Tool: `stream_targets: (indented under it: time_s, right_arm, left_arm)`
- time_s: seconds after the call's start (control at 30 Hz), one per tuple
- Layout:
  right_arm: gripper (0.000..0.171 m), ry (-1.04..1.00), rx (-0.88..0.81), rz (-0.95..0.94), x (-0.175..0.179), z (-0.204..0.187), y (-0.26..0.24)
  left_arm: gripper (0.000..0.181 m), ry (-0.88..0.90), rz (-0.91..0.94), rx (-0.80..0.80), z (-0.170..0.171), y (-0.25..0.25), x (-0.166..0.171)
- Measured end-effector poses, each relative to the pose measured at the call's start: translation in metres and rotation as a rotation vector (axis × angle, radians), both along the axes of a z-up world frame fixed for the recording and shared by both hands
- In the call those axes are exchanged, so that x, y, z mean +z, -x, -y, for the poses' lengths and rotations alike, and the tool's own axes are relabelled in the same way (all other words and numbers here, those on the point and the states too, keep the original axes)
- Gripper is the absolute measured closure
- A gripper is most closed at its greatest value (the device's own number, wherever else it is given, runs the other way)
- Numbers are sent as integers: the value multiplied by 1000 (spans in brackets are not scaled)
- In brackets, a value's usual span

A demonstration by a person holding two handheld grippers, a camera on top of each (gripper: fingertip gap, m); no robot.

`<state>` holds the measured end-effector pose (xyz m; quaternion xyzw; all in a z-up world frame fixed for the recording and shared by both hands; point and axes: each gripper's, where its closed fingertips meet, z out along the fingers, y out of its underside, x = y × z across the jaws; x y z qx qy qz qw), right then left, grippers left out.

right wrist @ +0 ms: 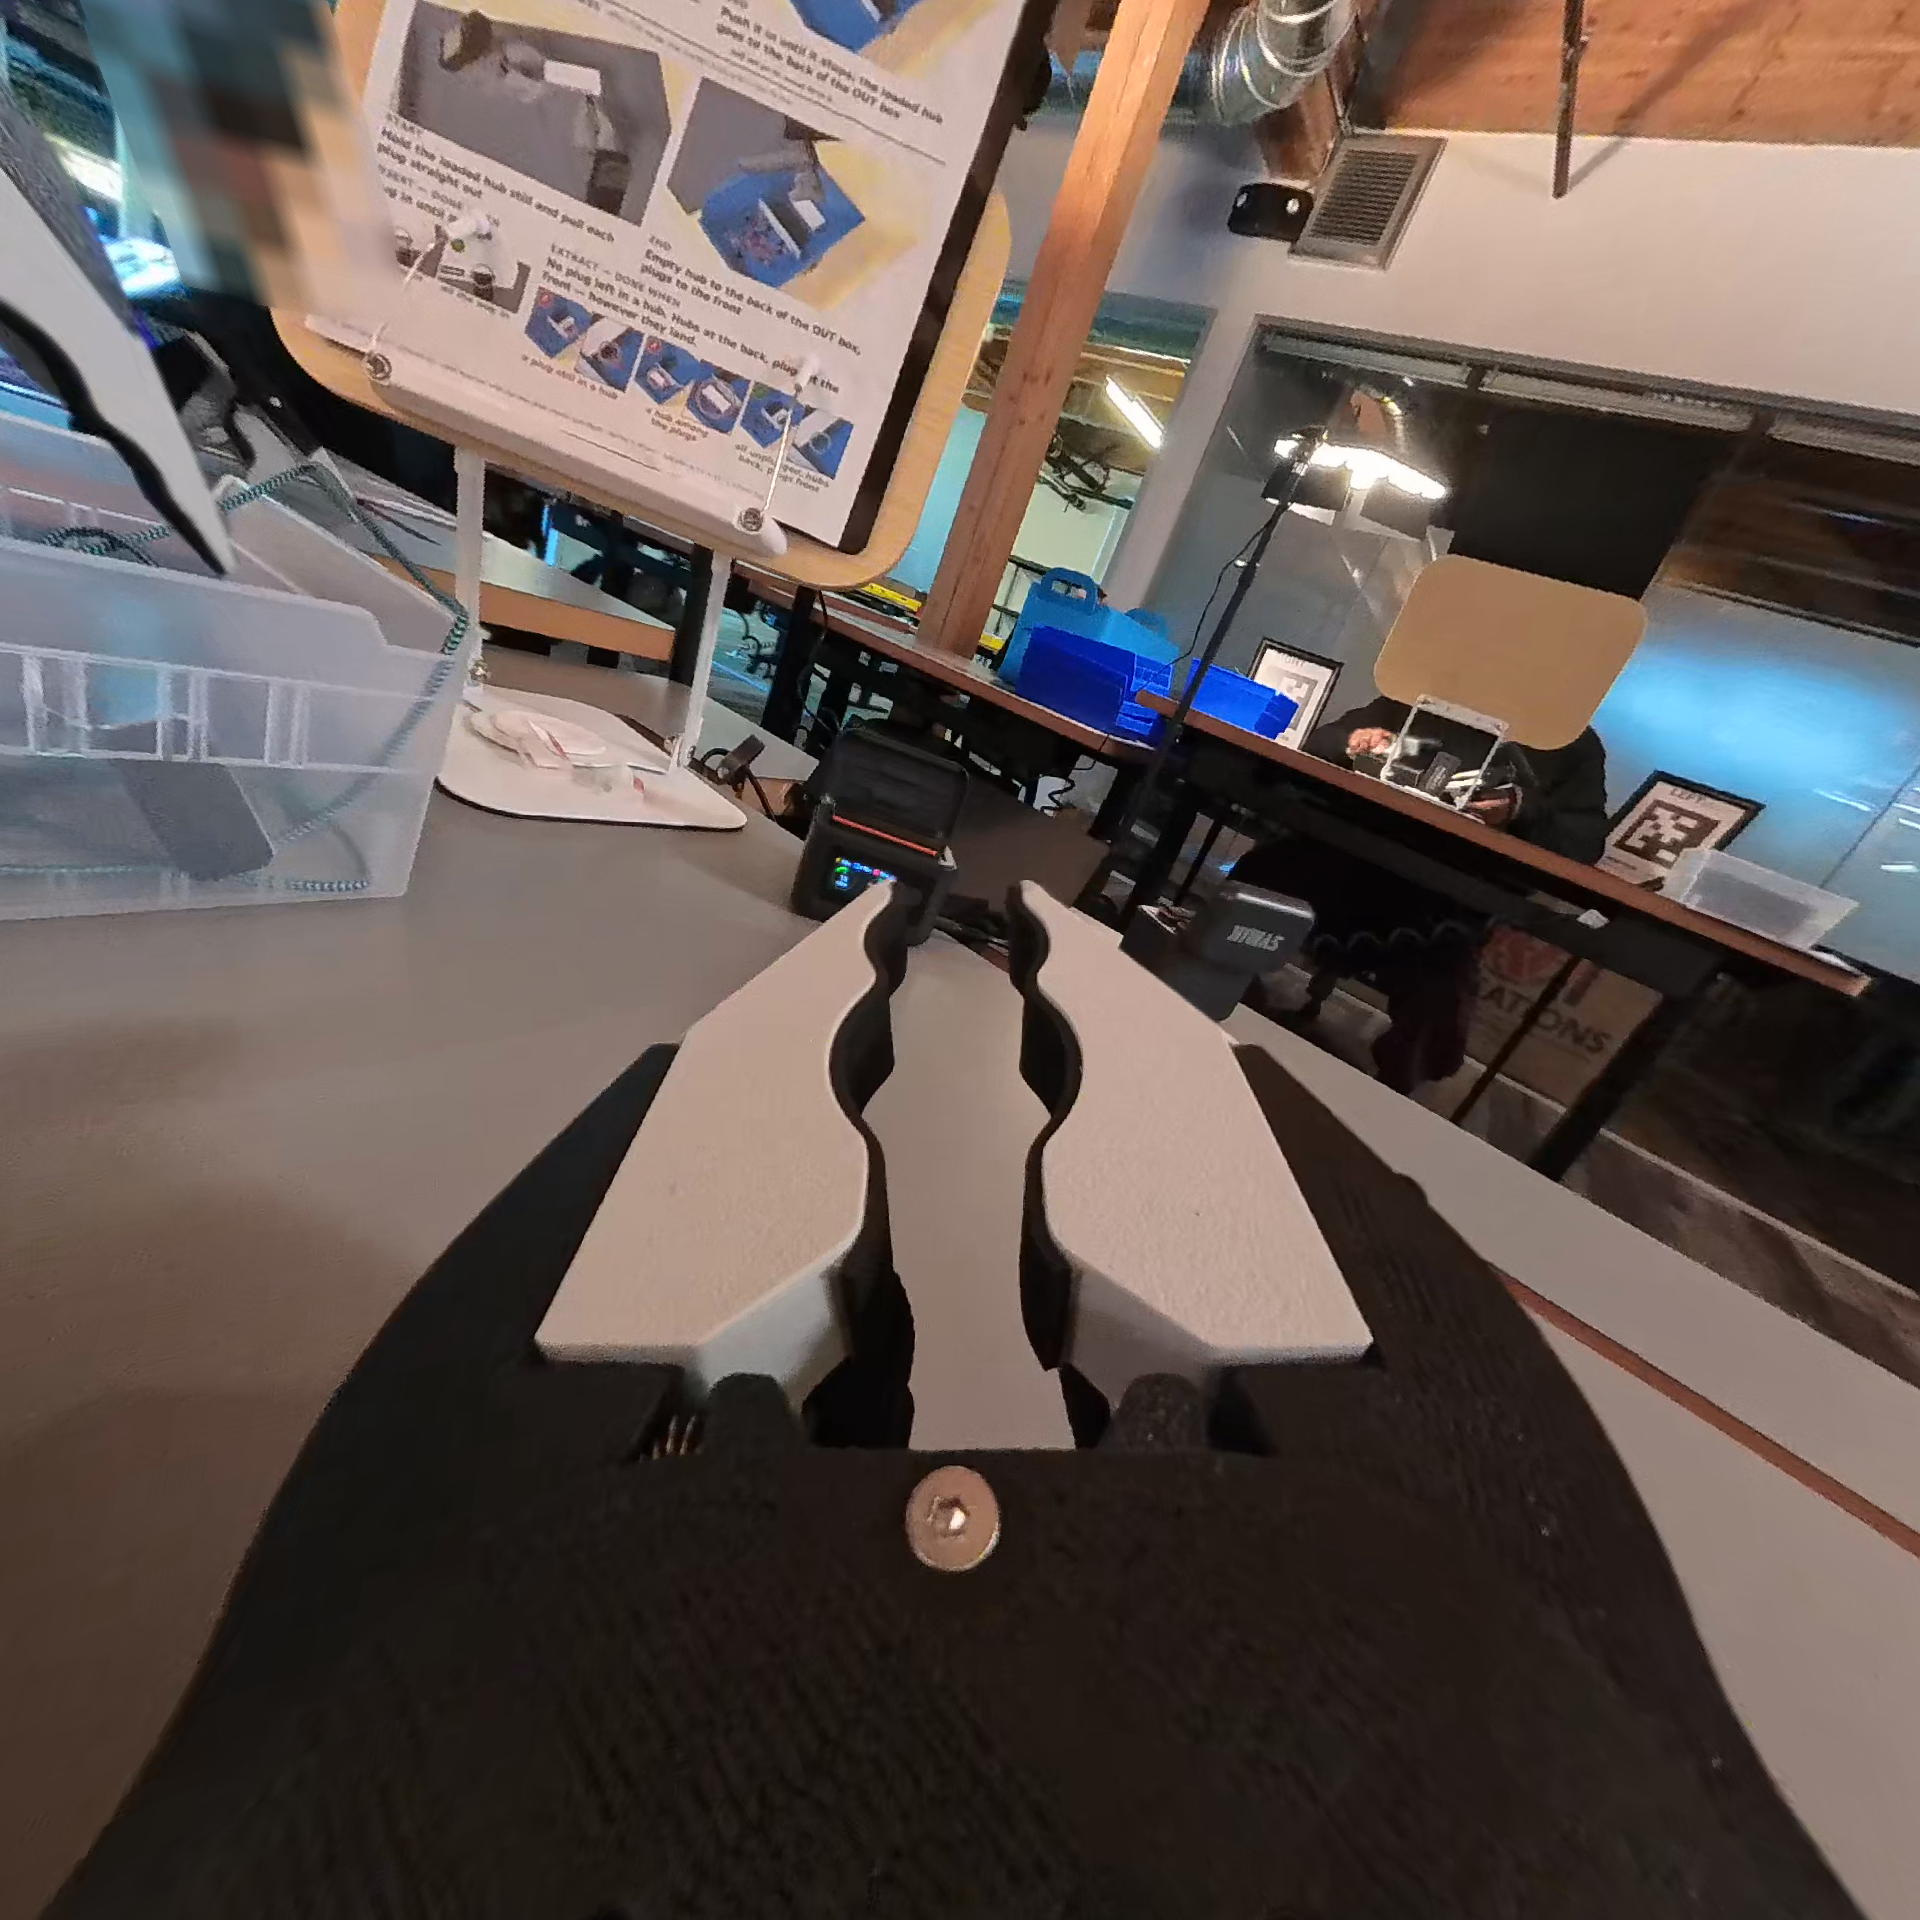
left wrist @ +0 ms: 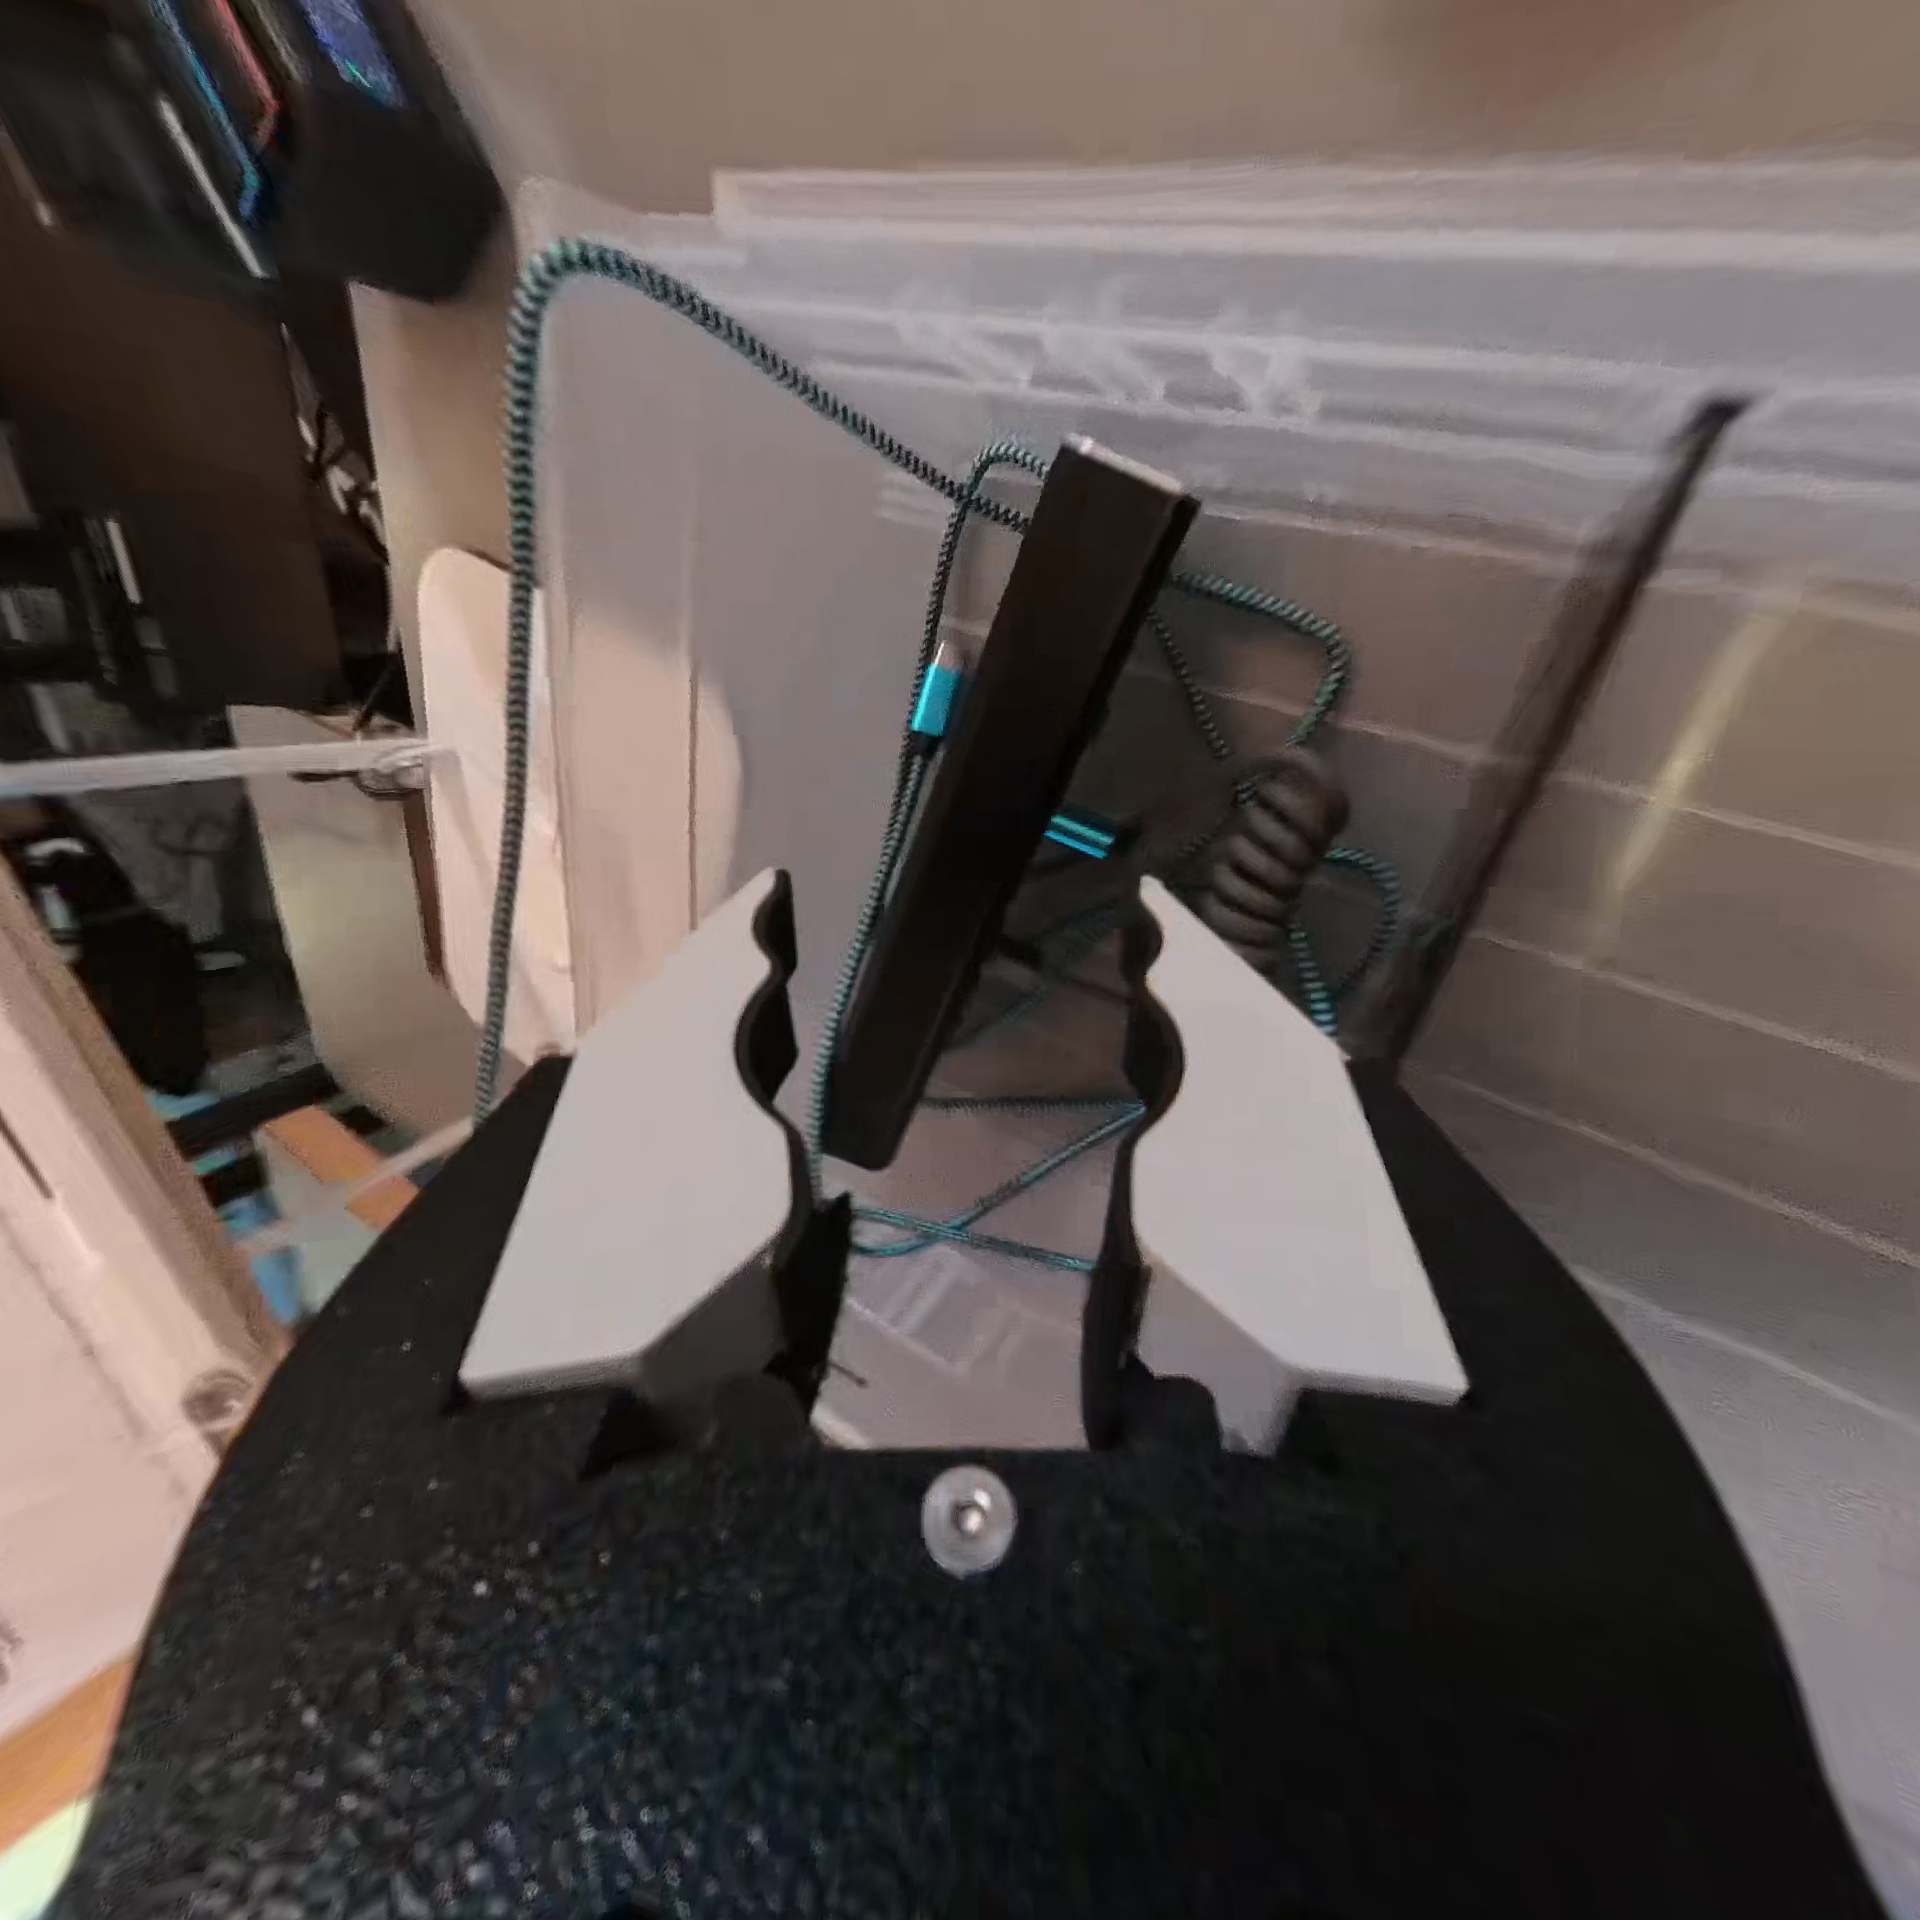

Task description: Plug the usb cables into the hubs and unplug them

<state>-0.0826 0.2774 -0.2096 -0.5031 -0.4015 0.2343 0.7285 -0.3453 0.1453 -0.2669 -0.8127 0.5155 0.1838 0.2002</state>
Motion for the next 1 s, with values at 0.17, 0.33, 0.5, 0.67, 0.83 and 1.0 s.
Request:
stream_targets:
  time_s: [0.17,0.33,0.5,0.67,0.83,1.0]
  right_arm:
    - [155,16,0,2,-2,-2,0]
    - [152,-5,-46,13,-2,-6,-2]
    - [152,5,-52,12,-3,-9,-3]
    - [152,16,-54,34,-7,-11,-2]
    - [155,0,-34,20,-3,-6,-1]
    - [155,25,-71,-34,2,-14,-14]
  left_arm:
    - [119,137,-174,-44,-8,21,-27]
    - [133,259,-216,-55,-5,34,-45]
    - [154,181,-379,-51,-12,36,-35]
    - [155,-21,-325,36,-7,27,30]
    - [155,-271,-324,128,8,17,142]
    - [155,-519,-383,189,15,-1,280]
